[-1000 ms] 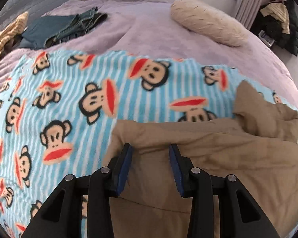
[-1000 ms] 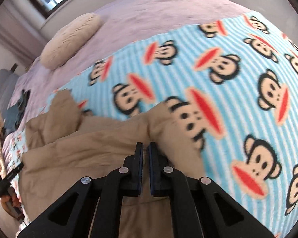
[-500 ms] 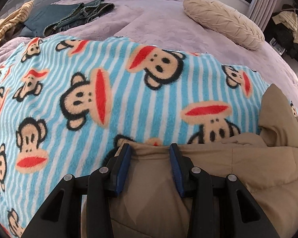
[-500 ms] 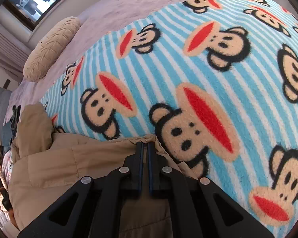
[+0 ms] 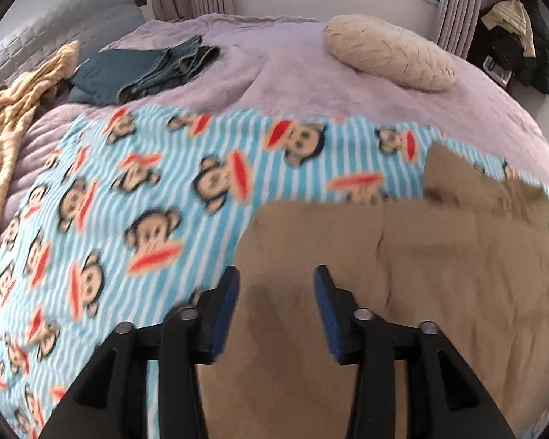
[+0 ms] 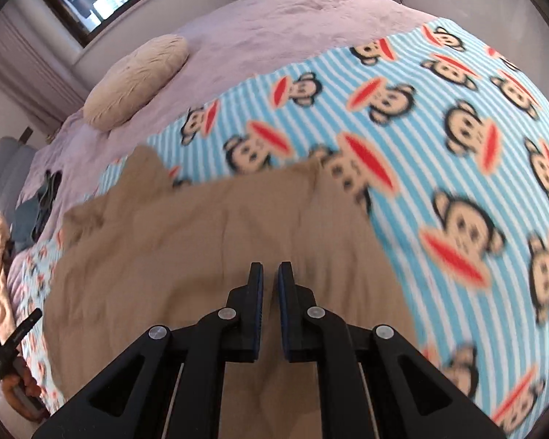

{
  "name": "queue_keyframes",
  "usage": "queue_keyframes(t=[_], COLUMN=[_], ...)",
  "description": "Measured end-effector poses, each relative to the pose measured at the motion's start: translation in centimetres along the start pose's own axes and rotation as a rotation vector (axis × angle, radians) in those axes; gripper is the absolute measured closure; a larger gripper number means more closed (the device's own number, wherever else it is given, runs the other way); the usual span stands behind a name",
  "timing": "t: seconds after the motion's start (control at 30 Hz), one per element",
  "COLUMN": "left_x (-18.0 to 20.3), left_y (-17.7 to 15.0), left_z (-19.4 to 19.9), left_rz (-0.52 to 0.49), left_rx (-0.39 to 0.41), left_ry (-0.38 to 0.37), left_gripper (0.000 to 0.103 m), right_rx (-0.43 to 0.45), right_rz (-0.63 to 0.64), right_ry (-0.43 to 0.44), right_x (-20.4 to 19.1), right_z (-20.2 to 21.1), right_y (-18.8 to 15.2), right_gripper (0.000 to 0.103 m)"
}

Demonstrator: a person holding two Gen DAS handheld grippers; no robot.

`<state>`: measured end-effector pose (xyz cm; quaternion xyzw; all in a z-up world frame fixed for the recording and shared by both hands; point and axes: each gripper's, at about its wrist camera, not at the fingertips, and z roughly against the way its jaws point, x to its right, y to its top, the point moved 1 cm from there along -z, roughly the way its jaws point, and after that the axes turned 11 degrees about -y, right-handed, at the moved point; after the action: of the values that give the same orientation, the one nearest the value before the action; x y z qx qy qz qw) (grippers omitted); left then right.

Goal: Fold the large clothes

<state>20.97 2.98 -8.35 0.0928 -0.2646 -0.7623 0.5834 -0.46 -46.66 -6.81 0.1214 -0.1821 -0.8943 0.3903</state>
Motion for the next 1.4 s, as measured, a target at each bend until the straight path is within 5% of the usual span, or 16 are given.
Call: queue_keyframes(t=[0.17,0.27,0.33,0.5,0.73,0.83,0.97,1.03,1.13,1.4], left_x=[-4.1,-5.1,-5.2,-5.1,-4.3,-3.5,-2.5,-1.4,-0.1,1.3], left_y=[-4.4,-5.2,-5.3,-5.1,-6.4,-7.9,-10.3,-11.3,-12.7,-14.1], left_z=[-2.4,-3.3,-3.4,-0.8,3.7,4.9,5.7,5.8,5.6,5.0], left_rz=[0.144,0.172,0.178,0.183,0.153,0.138,0.143,0.165,0.194,0.199], left_rx=[-0.069,-0.062,-0.065,-0.081,-0.087,-0.124,-0.173,-0.171,-0.181,-0.21], left_ry=[-0.017,-0.019,-0.022,0.013,-0.029,-0.049,-0.068,-0.083,-0.094,-0.12], left_gripper=[0.042,0.024,0.024,0.024,0.024,0.024,0.024,0.024,0.0,0.0], right_rx=[-0.036,-0.018,-0.021,-0.04,-0.052,-0.075,-0.111,-0.137,-0.175,-0.208], right_rz=[0.004,0.029,0.05,-0.008,-0.08,-0.123,-0.167,-0.178,-0.203,-0.266], right_ry=[-0.025,-0.033,-0.046,-0.054,-0.018,0.002,0.021,0.029,0.037,0.1], right_x=[2.0,2.2,1.8,2.3,4.1,4.9,5.3,5.4,5.6,5.7], right_z=[-0.8,-1.8,-2.5,-0.8,3.4,4.5,5.3,5.3,5.0,4.5], right_y=[-4.1,-4.3,-3.9,-3.7,-6.8,-8.4,-11.1,-12.3,-14.0,-15.6], right_gripper=[0.094,0.094,0.094,0.093,0.085,0.077,0.049,0.048,0.046,0.031])
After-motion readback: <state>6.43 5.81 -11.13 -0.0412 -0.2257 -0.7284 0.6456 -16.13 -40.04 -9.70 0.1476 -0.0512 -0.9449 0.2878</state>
